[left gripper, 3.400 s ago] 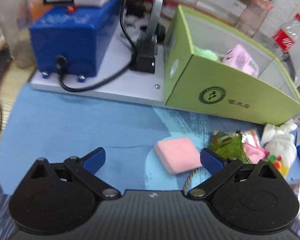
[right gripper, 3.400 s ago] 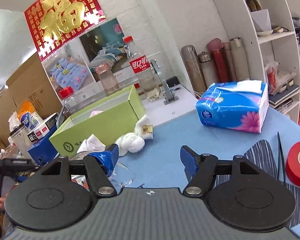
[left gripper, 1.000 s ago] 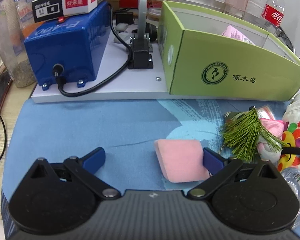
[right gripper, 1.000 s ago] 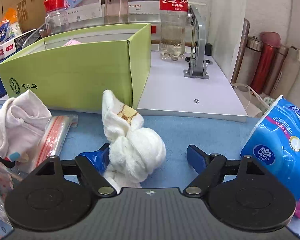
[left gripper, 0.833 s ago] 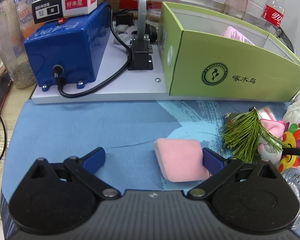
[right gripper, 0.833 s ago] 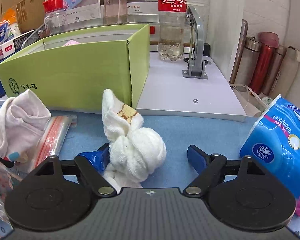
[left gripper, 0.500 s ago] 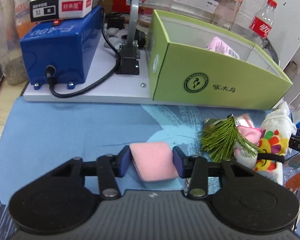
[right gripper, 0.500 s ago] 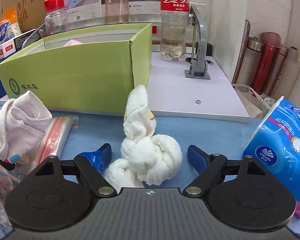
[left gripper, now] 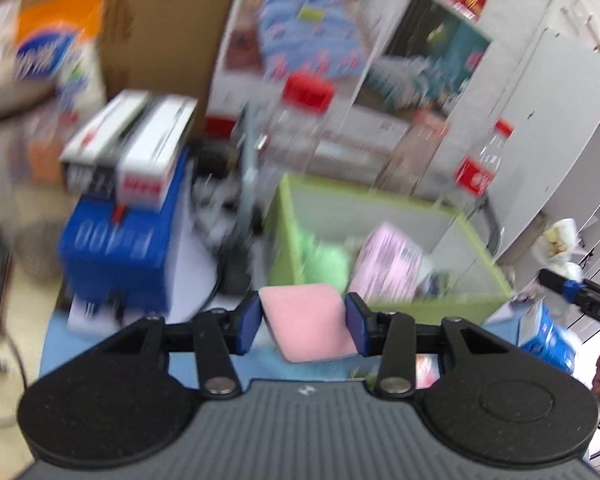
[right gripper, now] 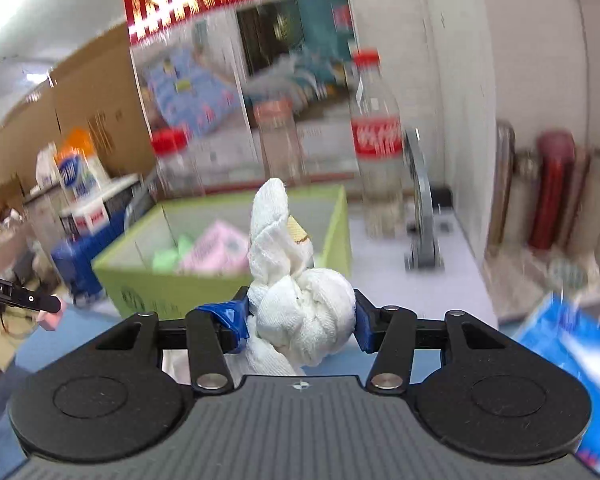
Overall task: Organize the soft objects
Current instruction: 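Carry sponge with left tool and socks with right tool into green box, open both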
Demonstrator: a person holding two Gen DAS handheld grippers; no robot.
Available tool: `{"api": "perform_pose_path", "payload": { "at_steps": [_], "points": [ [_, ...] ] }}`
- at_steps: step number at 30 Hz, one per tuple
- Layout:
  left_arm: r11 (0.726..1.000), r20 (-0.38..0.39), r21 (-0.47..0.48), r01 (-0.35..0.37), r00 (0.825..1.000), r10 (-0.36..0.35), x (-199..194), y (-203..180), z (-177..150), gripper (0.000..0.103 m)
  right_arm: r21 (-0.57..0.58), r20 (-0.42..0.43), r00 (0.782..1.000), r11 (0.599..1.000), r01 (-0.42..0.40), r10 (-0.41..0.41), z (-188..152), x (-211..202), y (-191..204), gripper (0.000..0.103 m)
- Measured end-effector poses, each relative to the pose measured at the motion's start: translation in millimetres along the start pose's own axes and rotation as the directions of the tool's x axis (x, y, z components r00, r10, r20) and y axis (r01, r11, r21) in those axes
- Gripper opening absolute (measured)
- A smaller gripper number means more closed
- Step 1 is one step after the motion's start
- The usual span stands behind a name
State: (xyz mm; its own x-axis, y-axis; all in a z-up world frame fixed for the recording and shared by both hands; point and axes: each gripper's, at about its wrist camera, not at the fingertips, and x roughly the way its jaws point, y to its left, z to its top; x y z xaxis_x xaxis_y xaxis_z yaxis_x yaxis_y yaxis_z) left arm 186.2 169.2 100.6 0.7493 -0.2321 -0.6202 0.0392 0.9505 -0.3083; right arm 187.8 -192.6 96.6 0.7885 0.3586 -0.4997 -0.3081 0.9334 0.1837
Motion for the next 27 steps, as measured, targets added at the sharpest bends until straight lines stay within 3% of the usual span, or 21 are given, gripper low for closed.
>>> {"api": "perform_pose_path", "payload": {
  "at_steps": [3,8,10,11,12,15,21,27],
  "points": [
    [0.999,0.025,0.045,0.026,0.999,-0.027,20,-27,36,0.044,-0.043,0.028,1.000,0.999,-0.002,0.003,36,22,6,0.036],
    [0.995,-0.007,0.095,-0.029,1.000,0.030,77,-51,62,0.045,-0.071,-0.034,0.999,0.997,-0.006,0.003,64,83,8,0.037],
    [0.993,-0.026,0.106,-0.049,0.998,0.052,96,-52,60,0.053,-0.081,-0.076,0.997,0.997,-0.005,-0.001,65,106,8,0.039],
    [0.991,-0.033,0.113,-0.068,0.997,0.072,104,-52,58,0.066,-0.088,-0.097,0.995,0.996,-0.003,-0.006,63,115,9,0.040],
    [0.988,-0.038,0.120,-0.092,0.995,0.097,110,-52,55,0.071,-0.094,-0.120,0.993,0.996,0.001,-0.013,61,125,10,0.040],
    [0.982,-0.042,0.148,-0.114,0.992,0.121,118,-53,49,0.072,-0.136,-0.200,0.978,0.990,0.024,-0.052,52,146,16,0.043],
    [0.974,-0.008,0.183,-0.131,0.991,0.135,106,-63,36,0.073,-0.143,-0.087,0.995,0.989,0.036,-0.049,53,134,21,0.050],
    [0.974,0.019,0.198,-0.107,0.994,0.105,71,-74,21,0.075,-0.141,-0.084,0.996,0.990,0.028,-0.040,50,105,31,0.053]
  ]
}}
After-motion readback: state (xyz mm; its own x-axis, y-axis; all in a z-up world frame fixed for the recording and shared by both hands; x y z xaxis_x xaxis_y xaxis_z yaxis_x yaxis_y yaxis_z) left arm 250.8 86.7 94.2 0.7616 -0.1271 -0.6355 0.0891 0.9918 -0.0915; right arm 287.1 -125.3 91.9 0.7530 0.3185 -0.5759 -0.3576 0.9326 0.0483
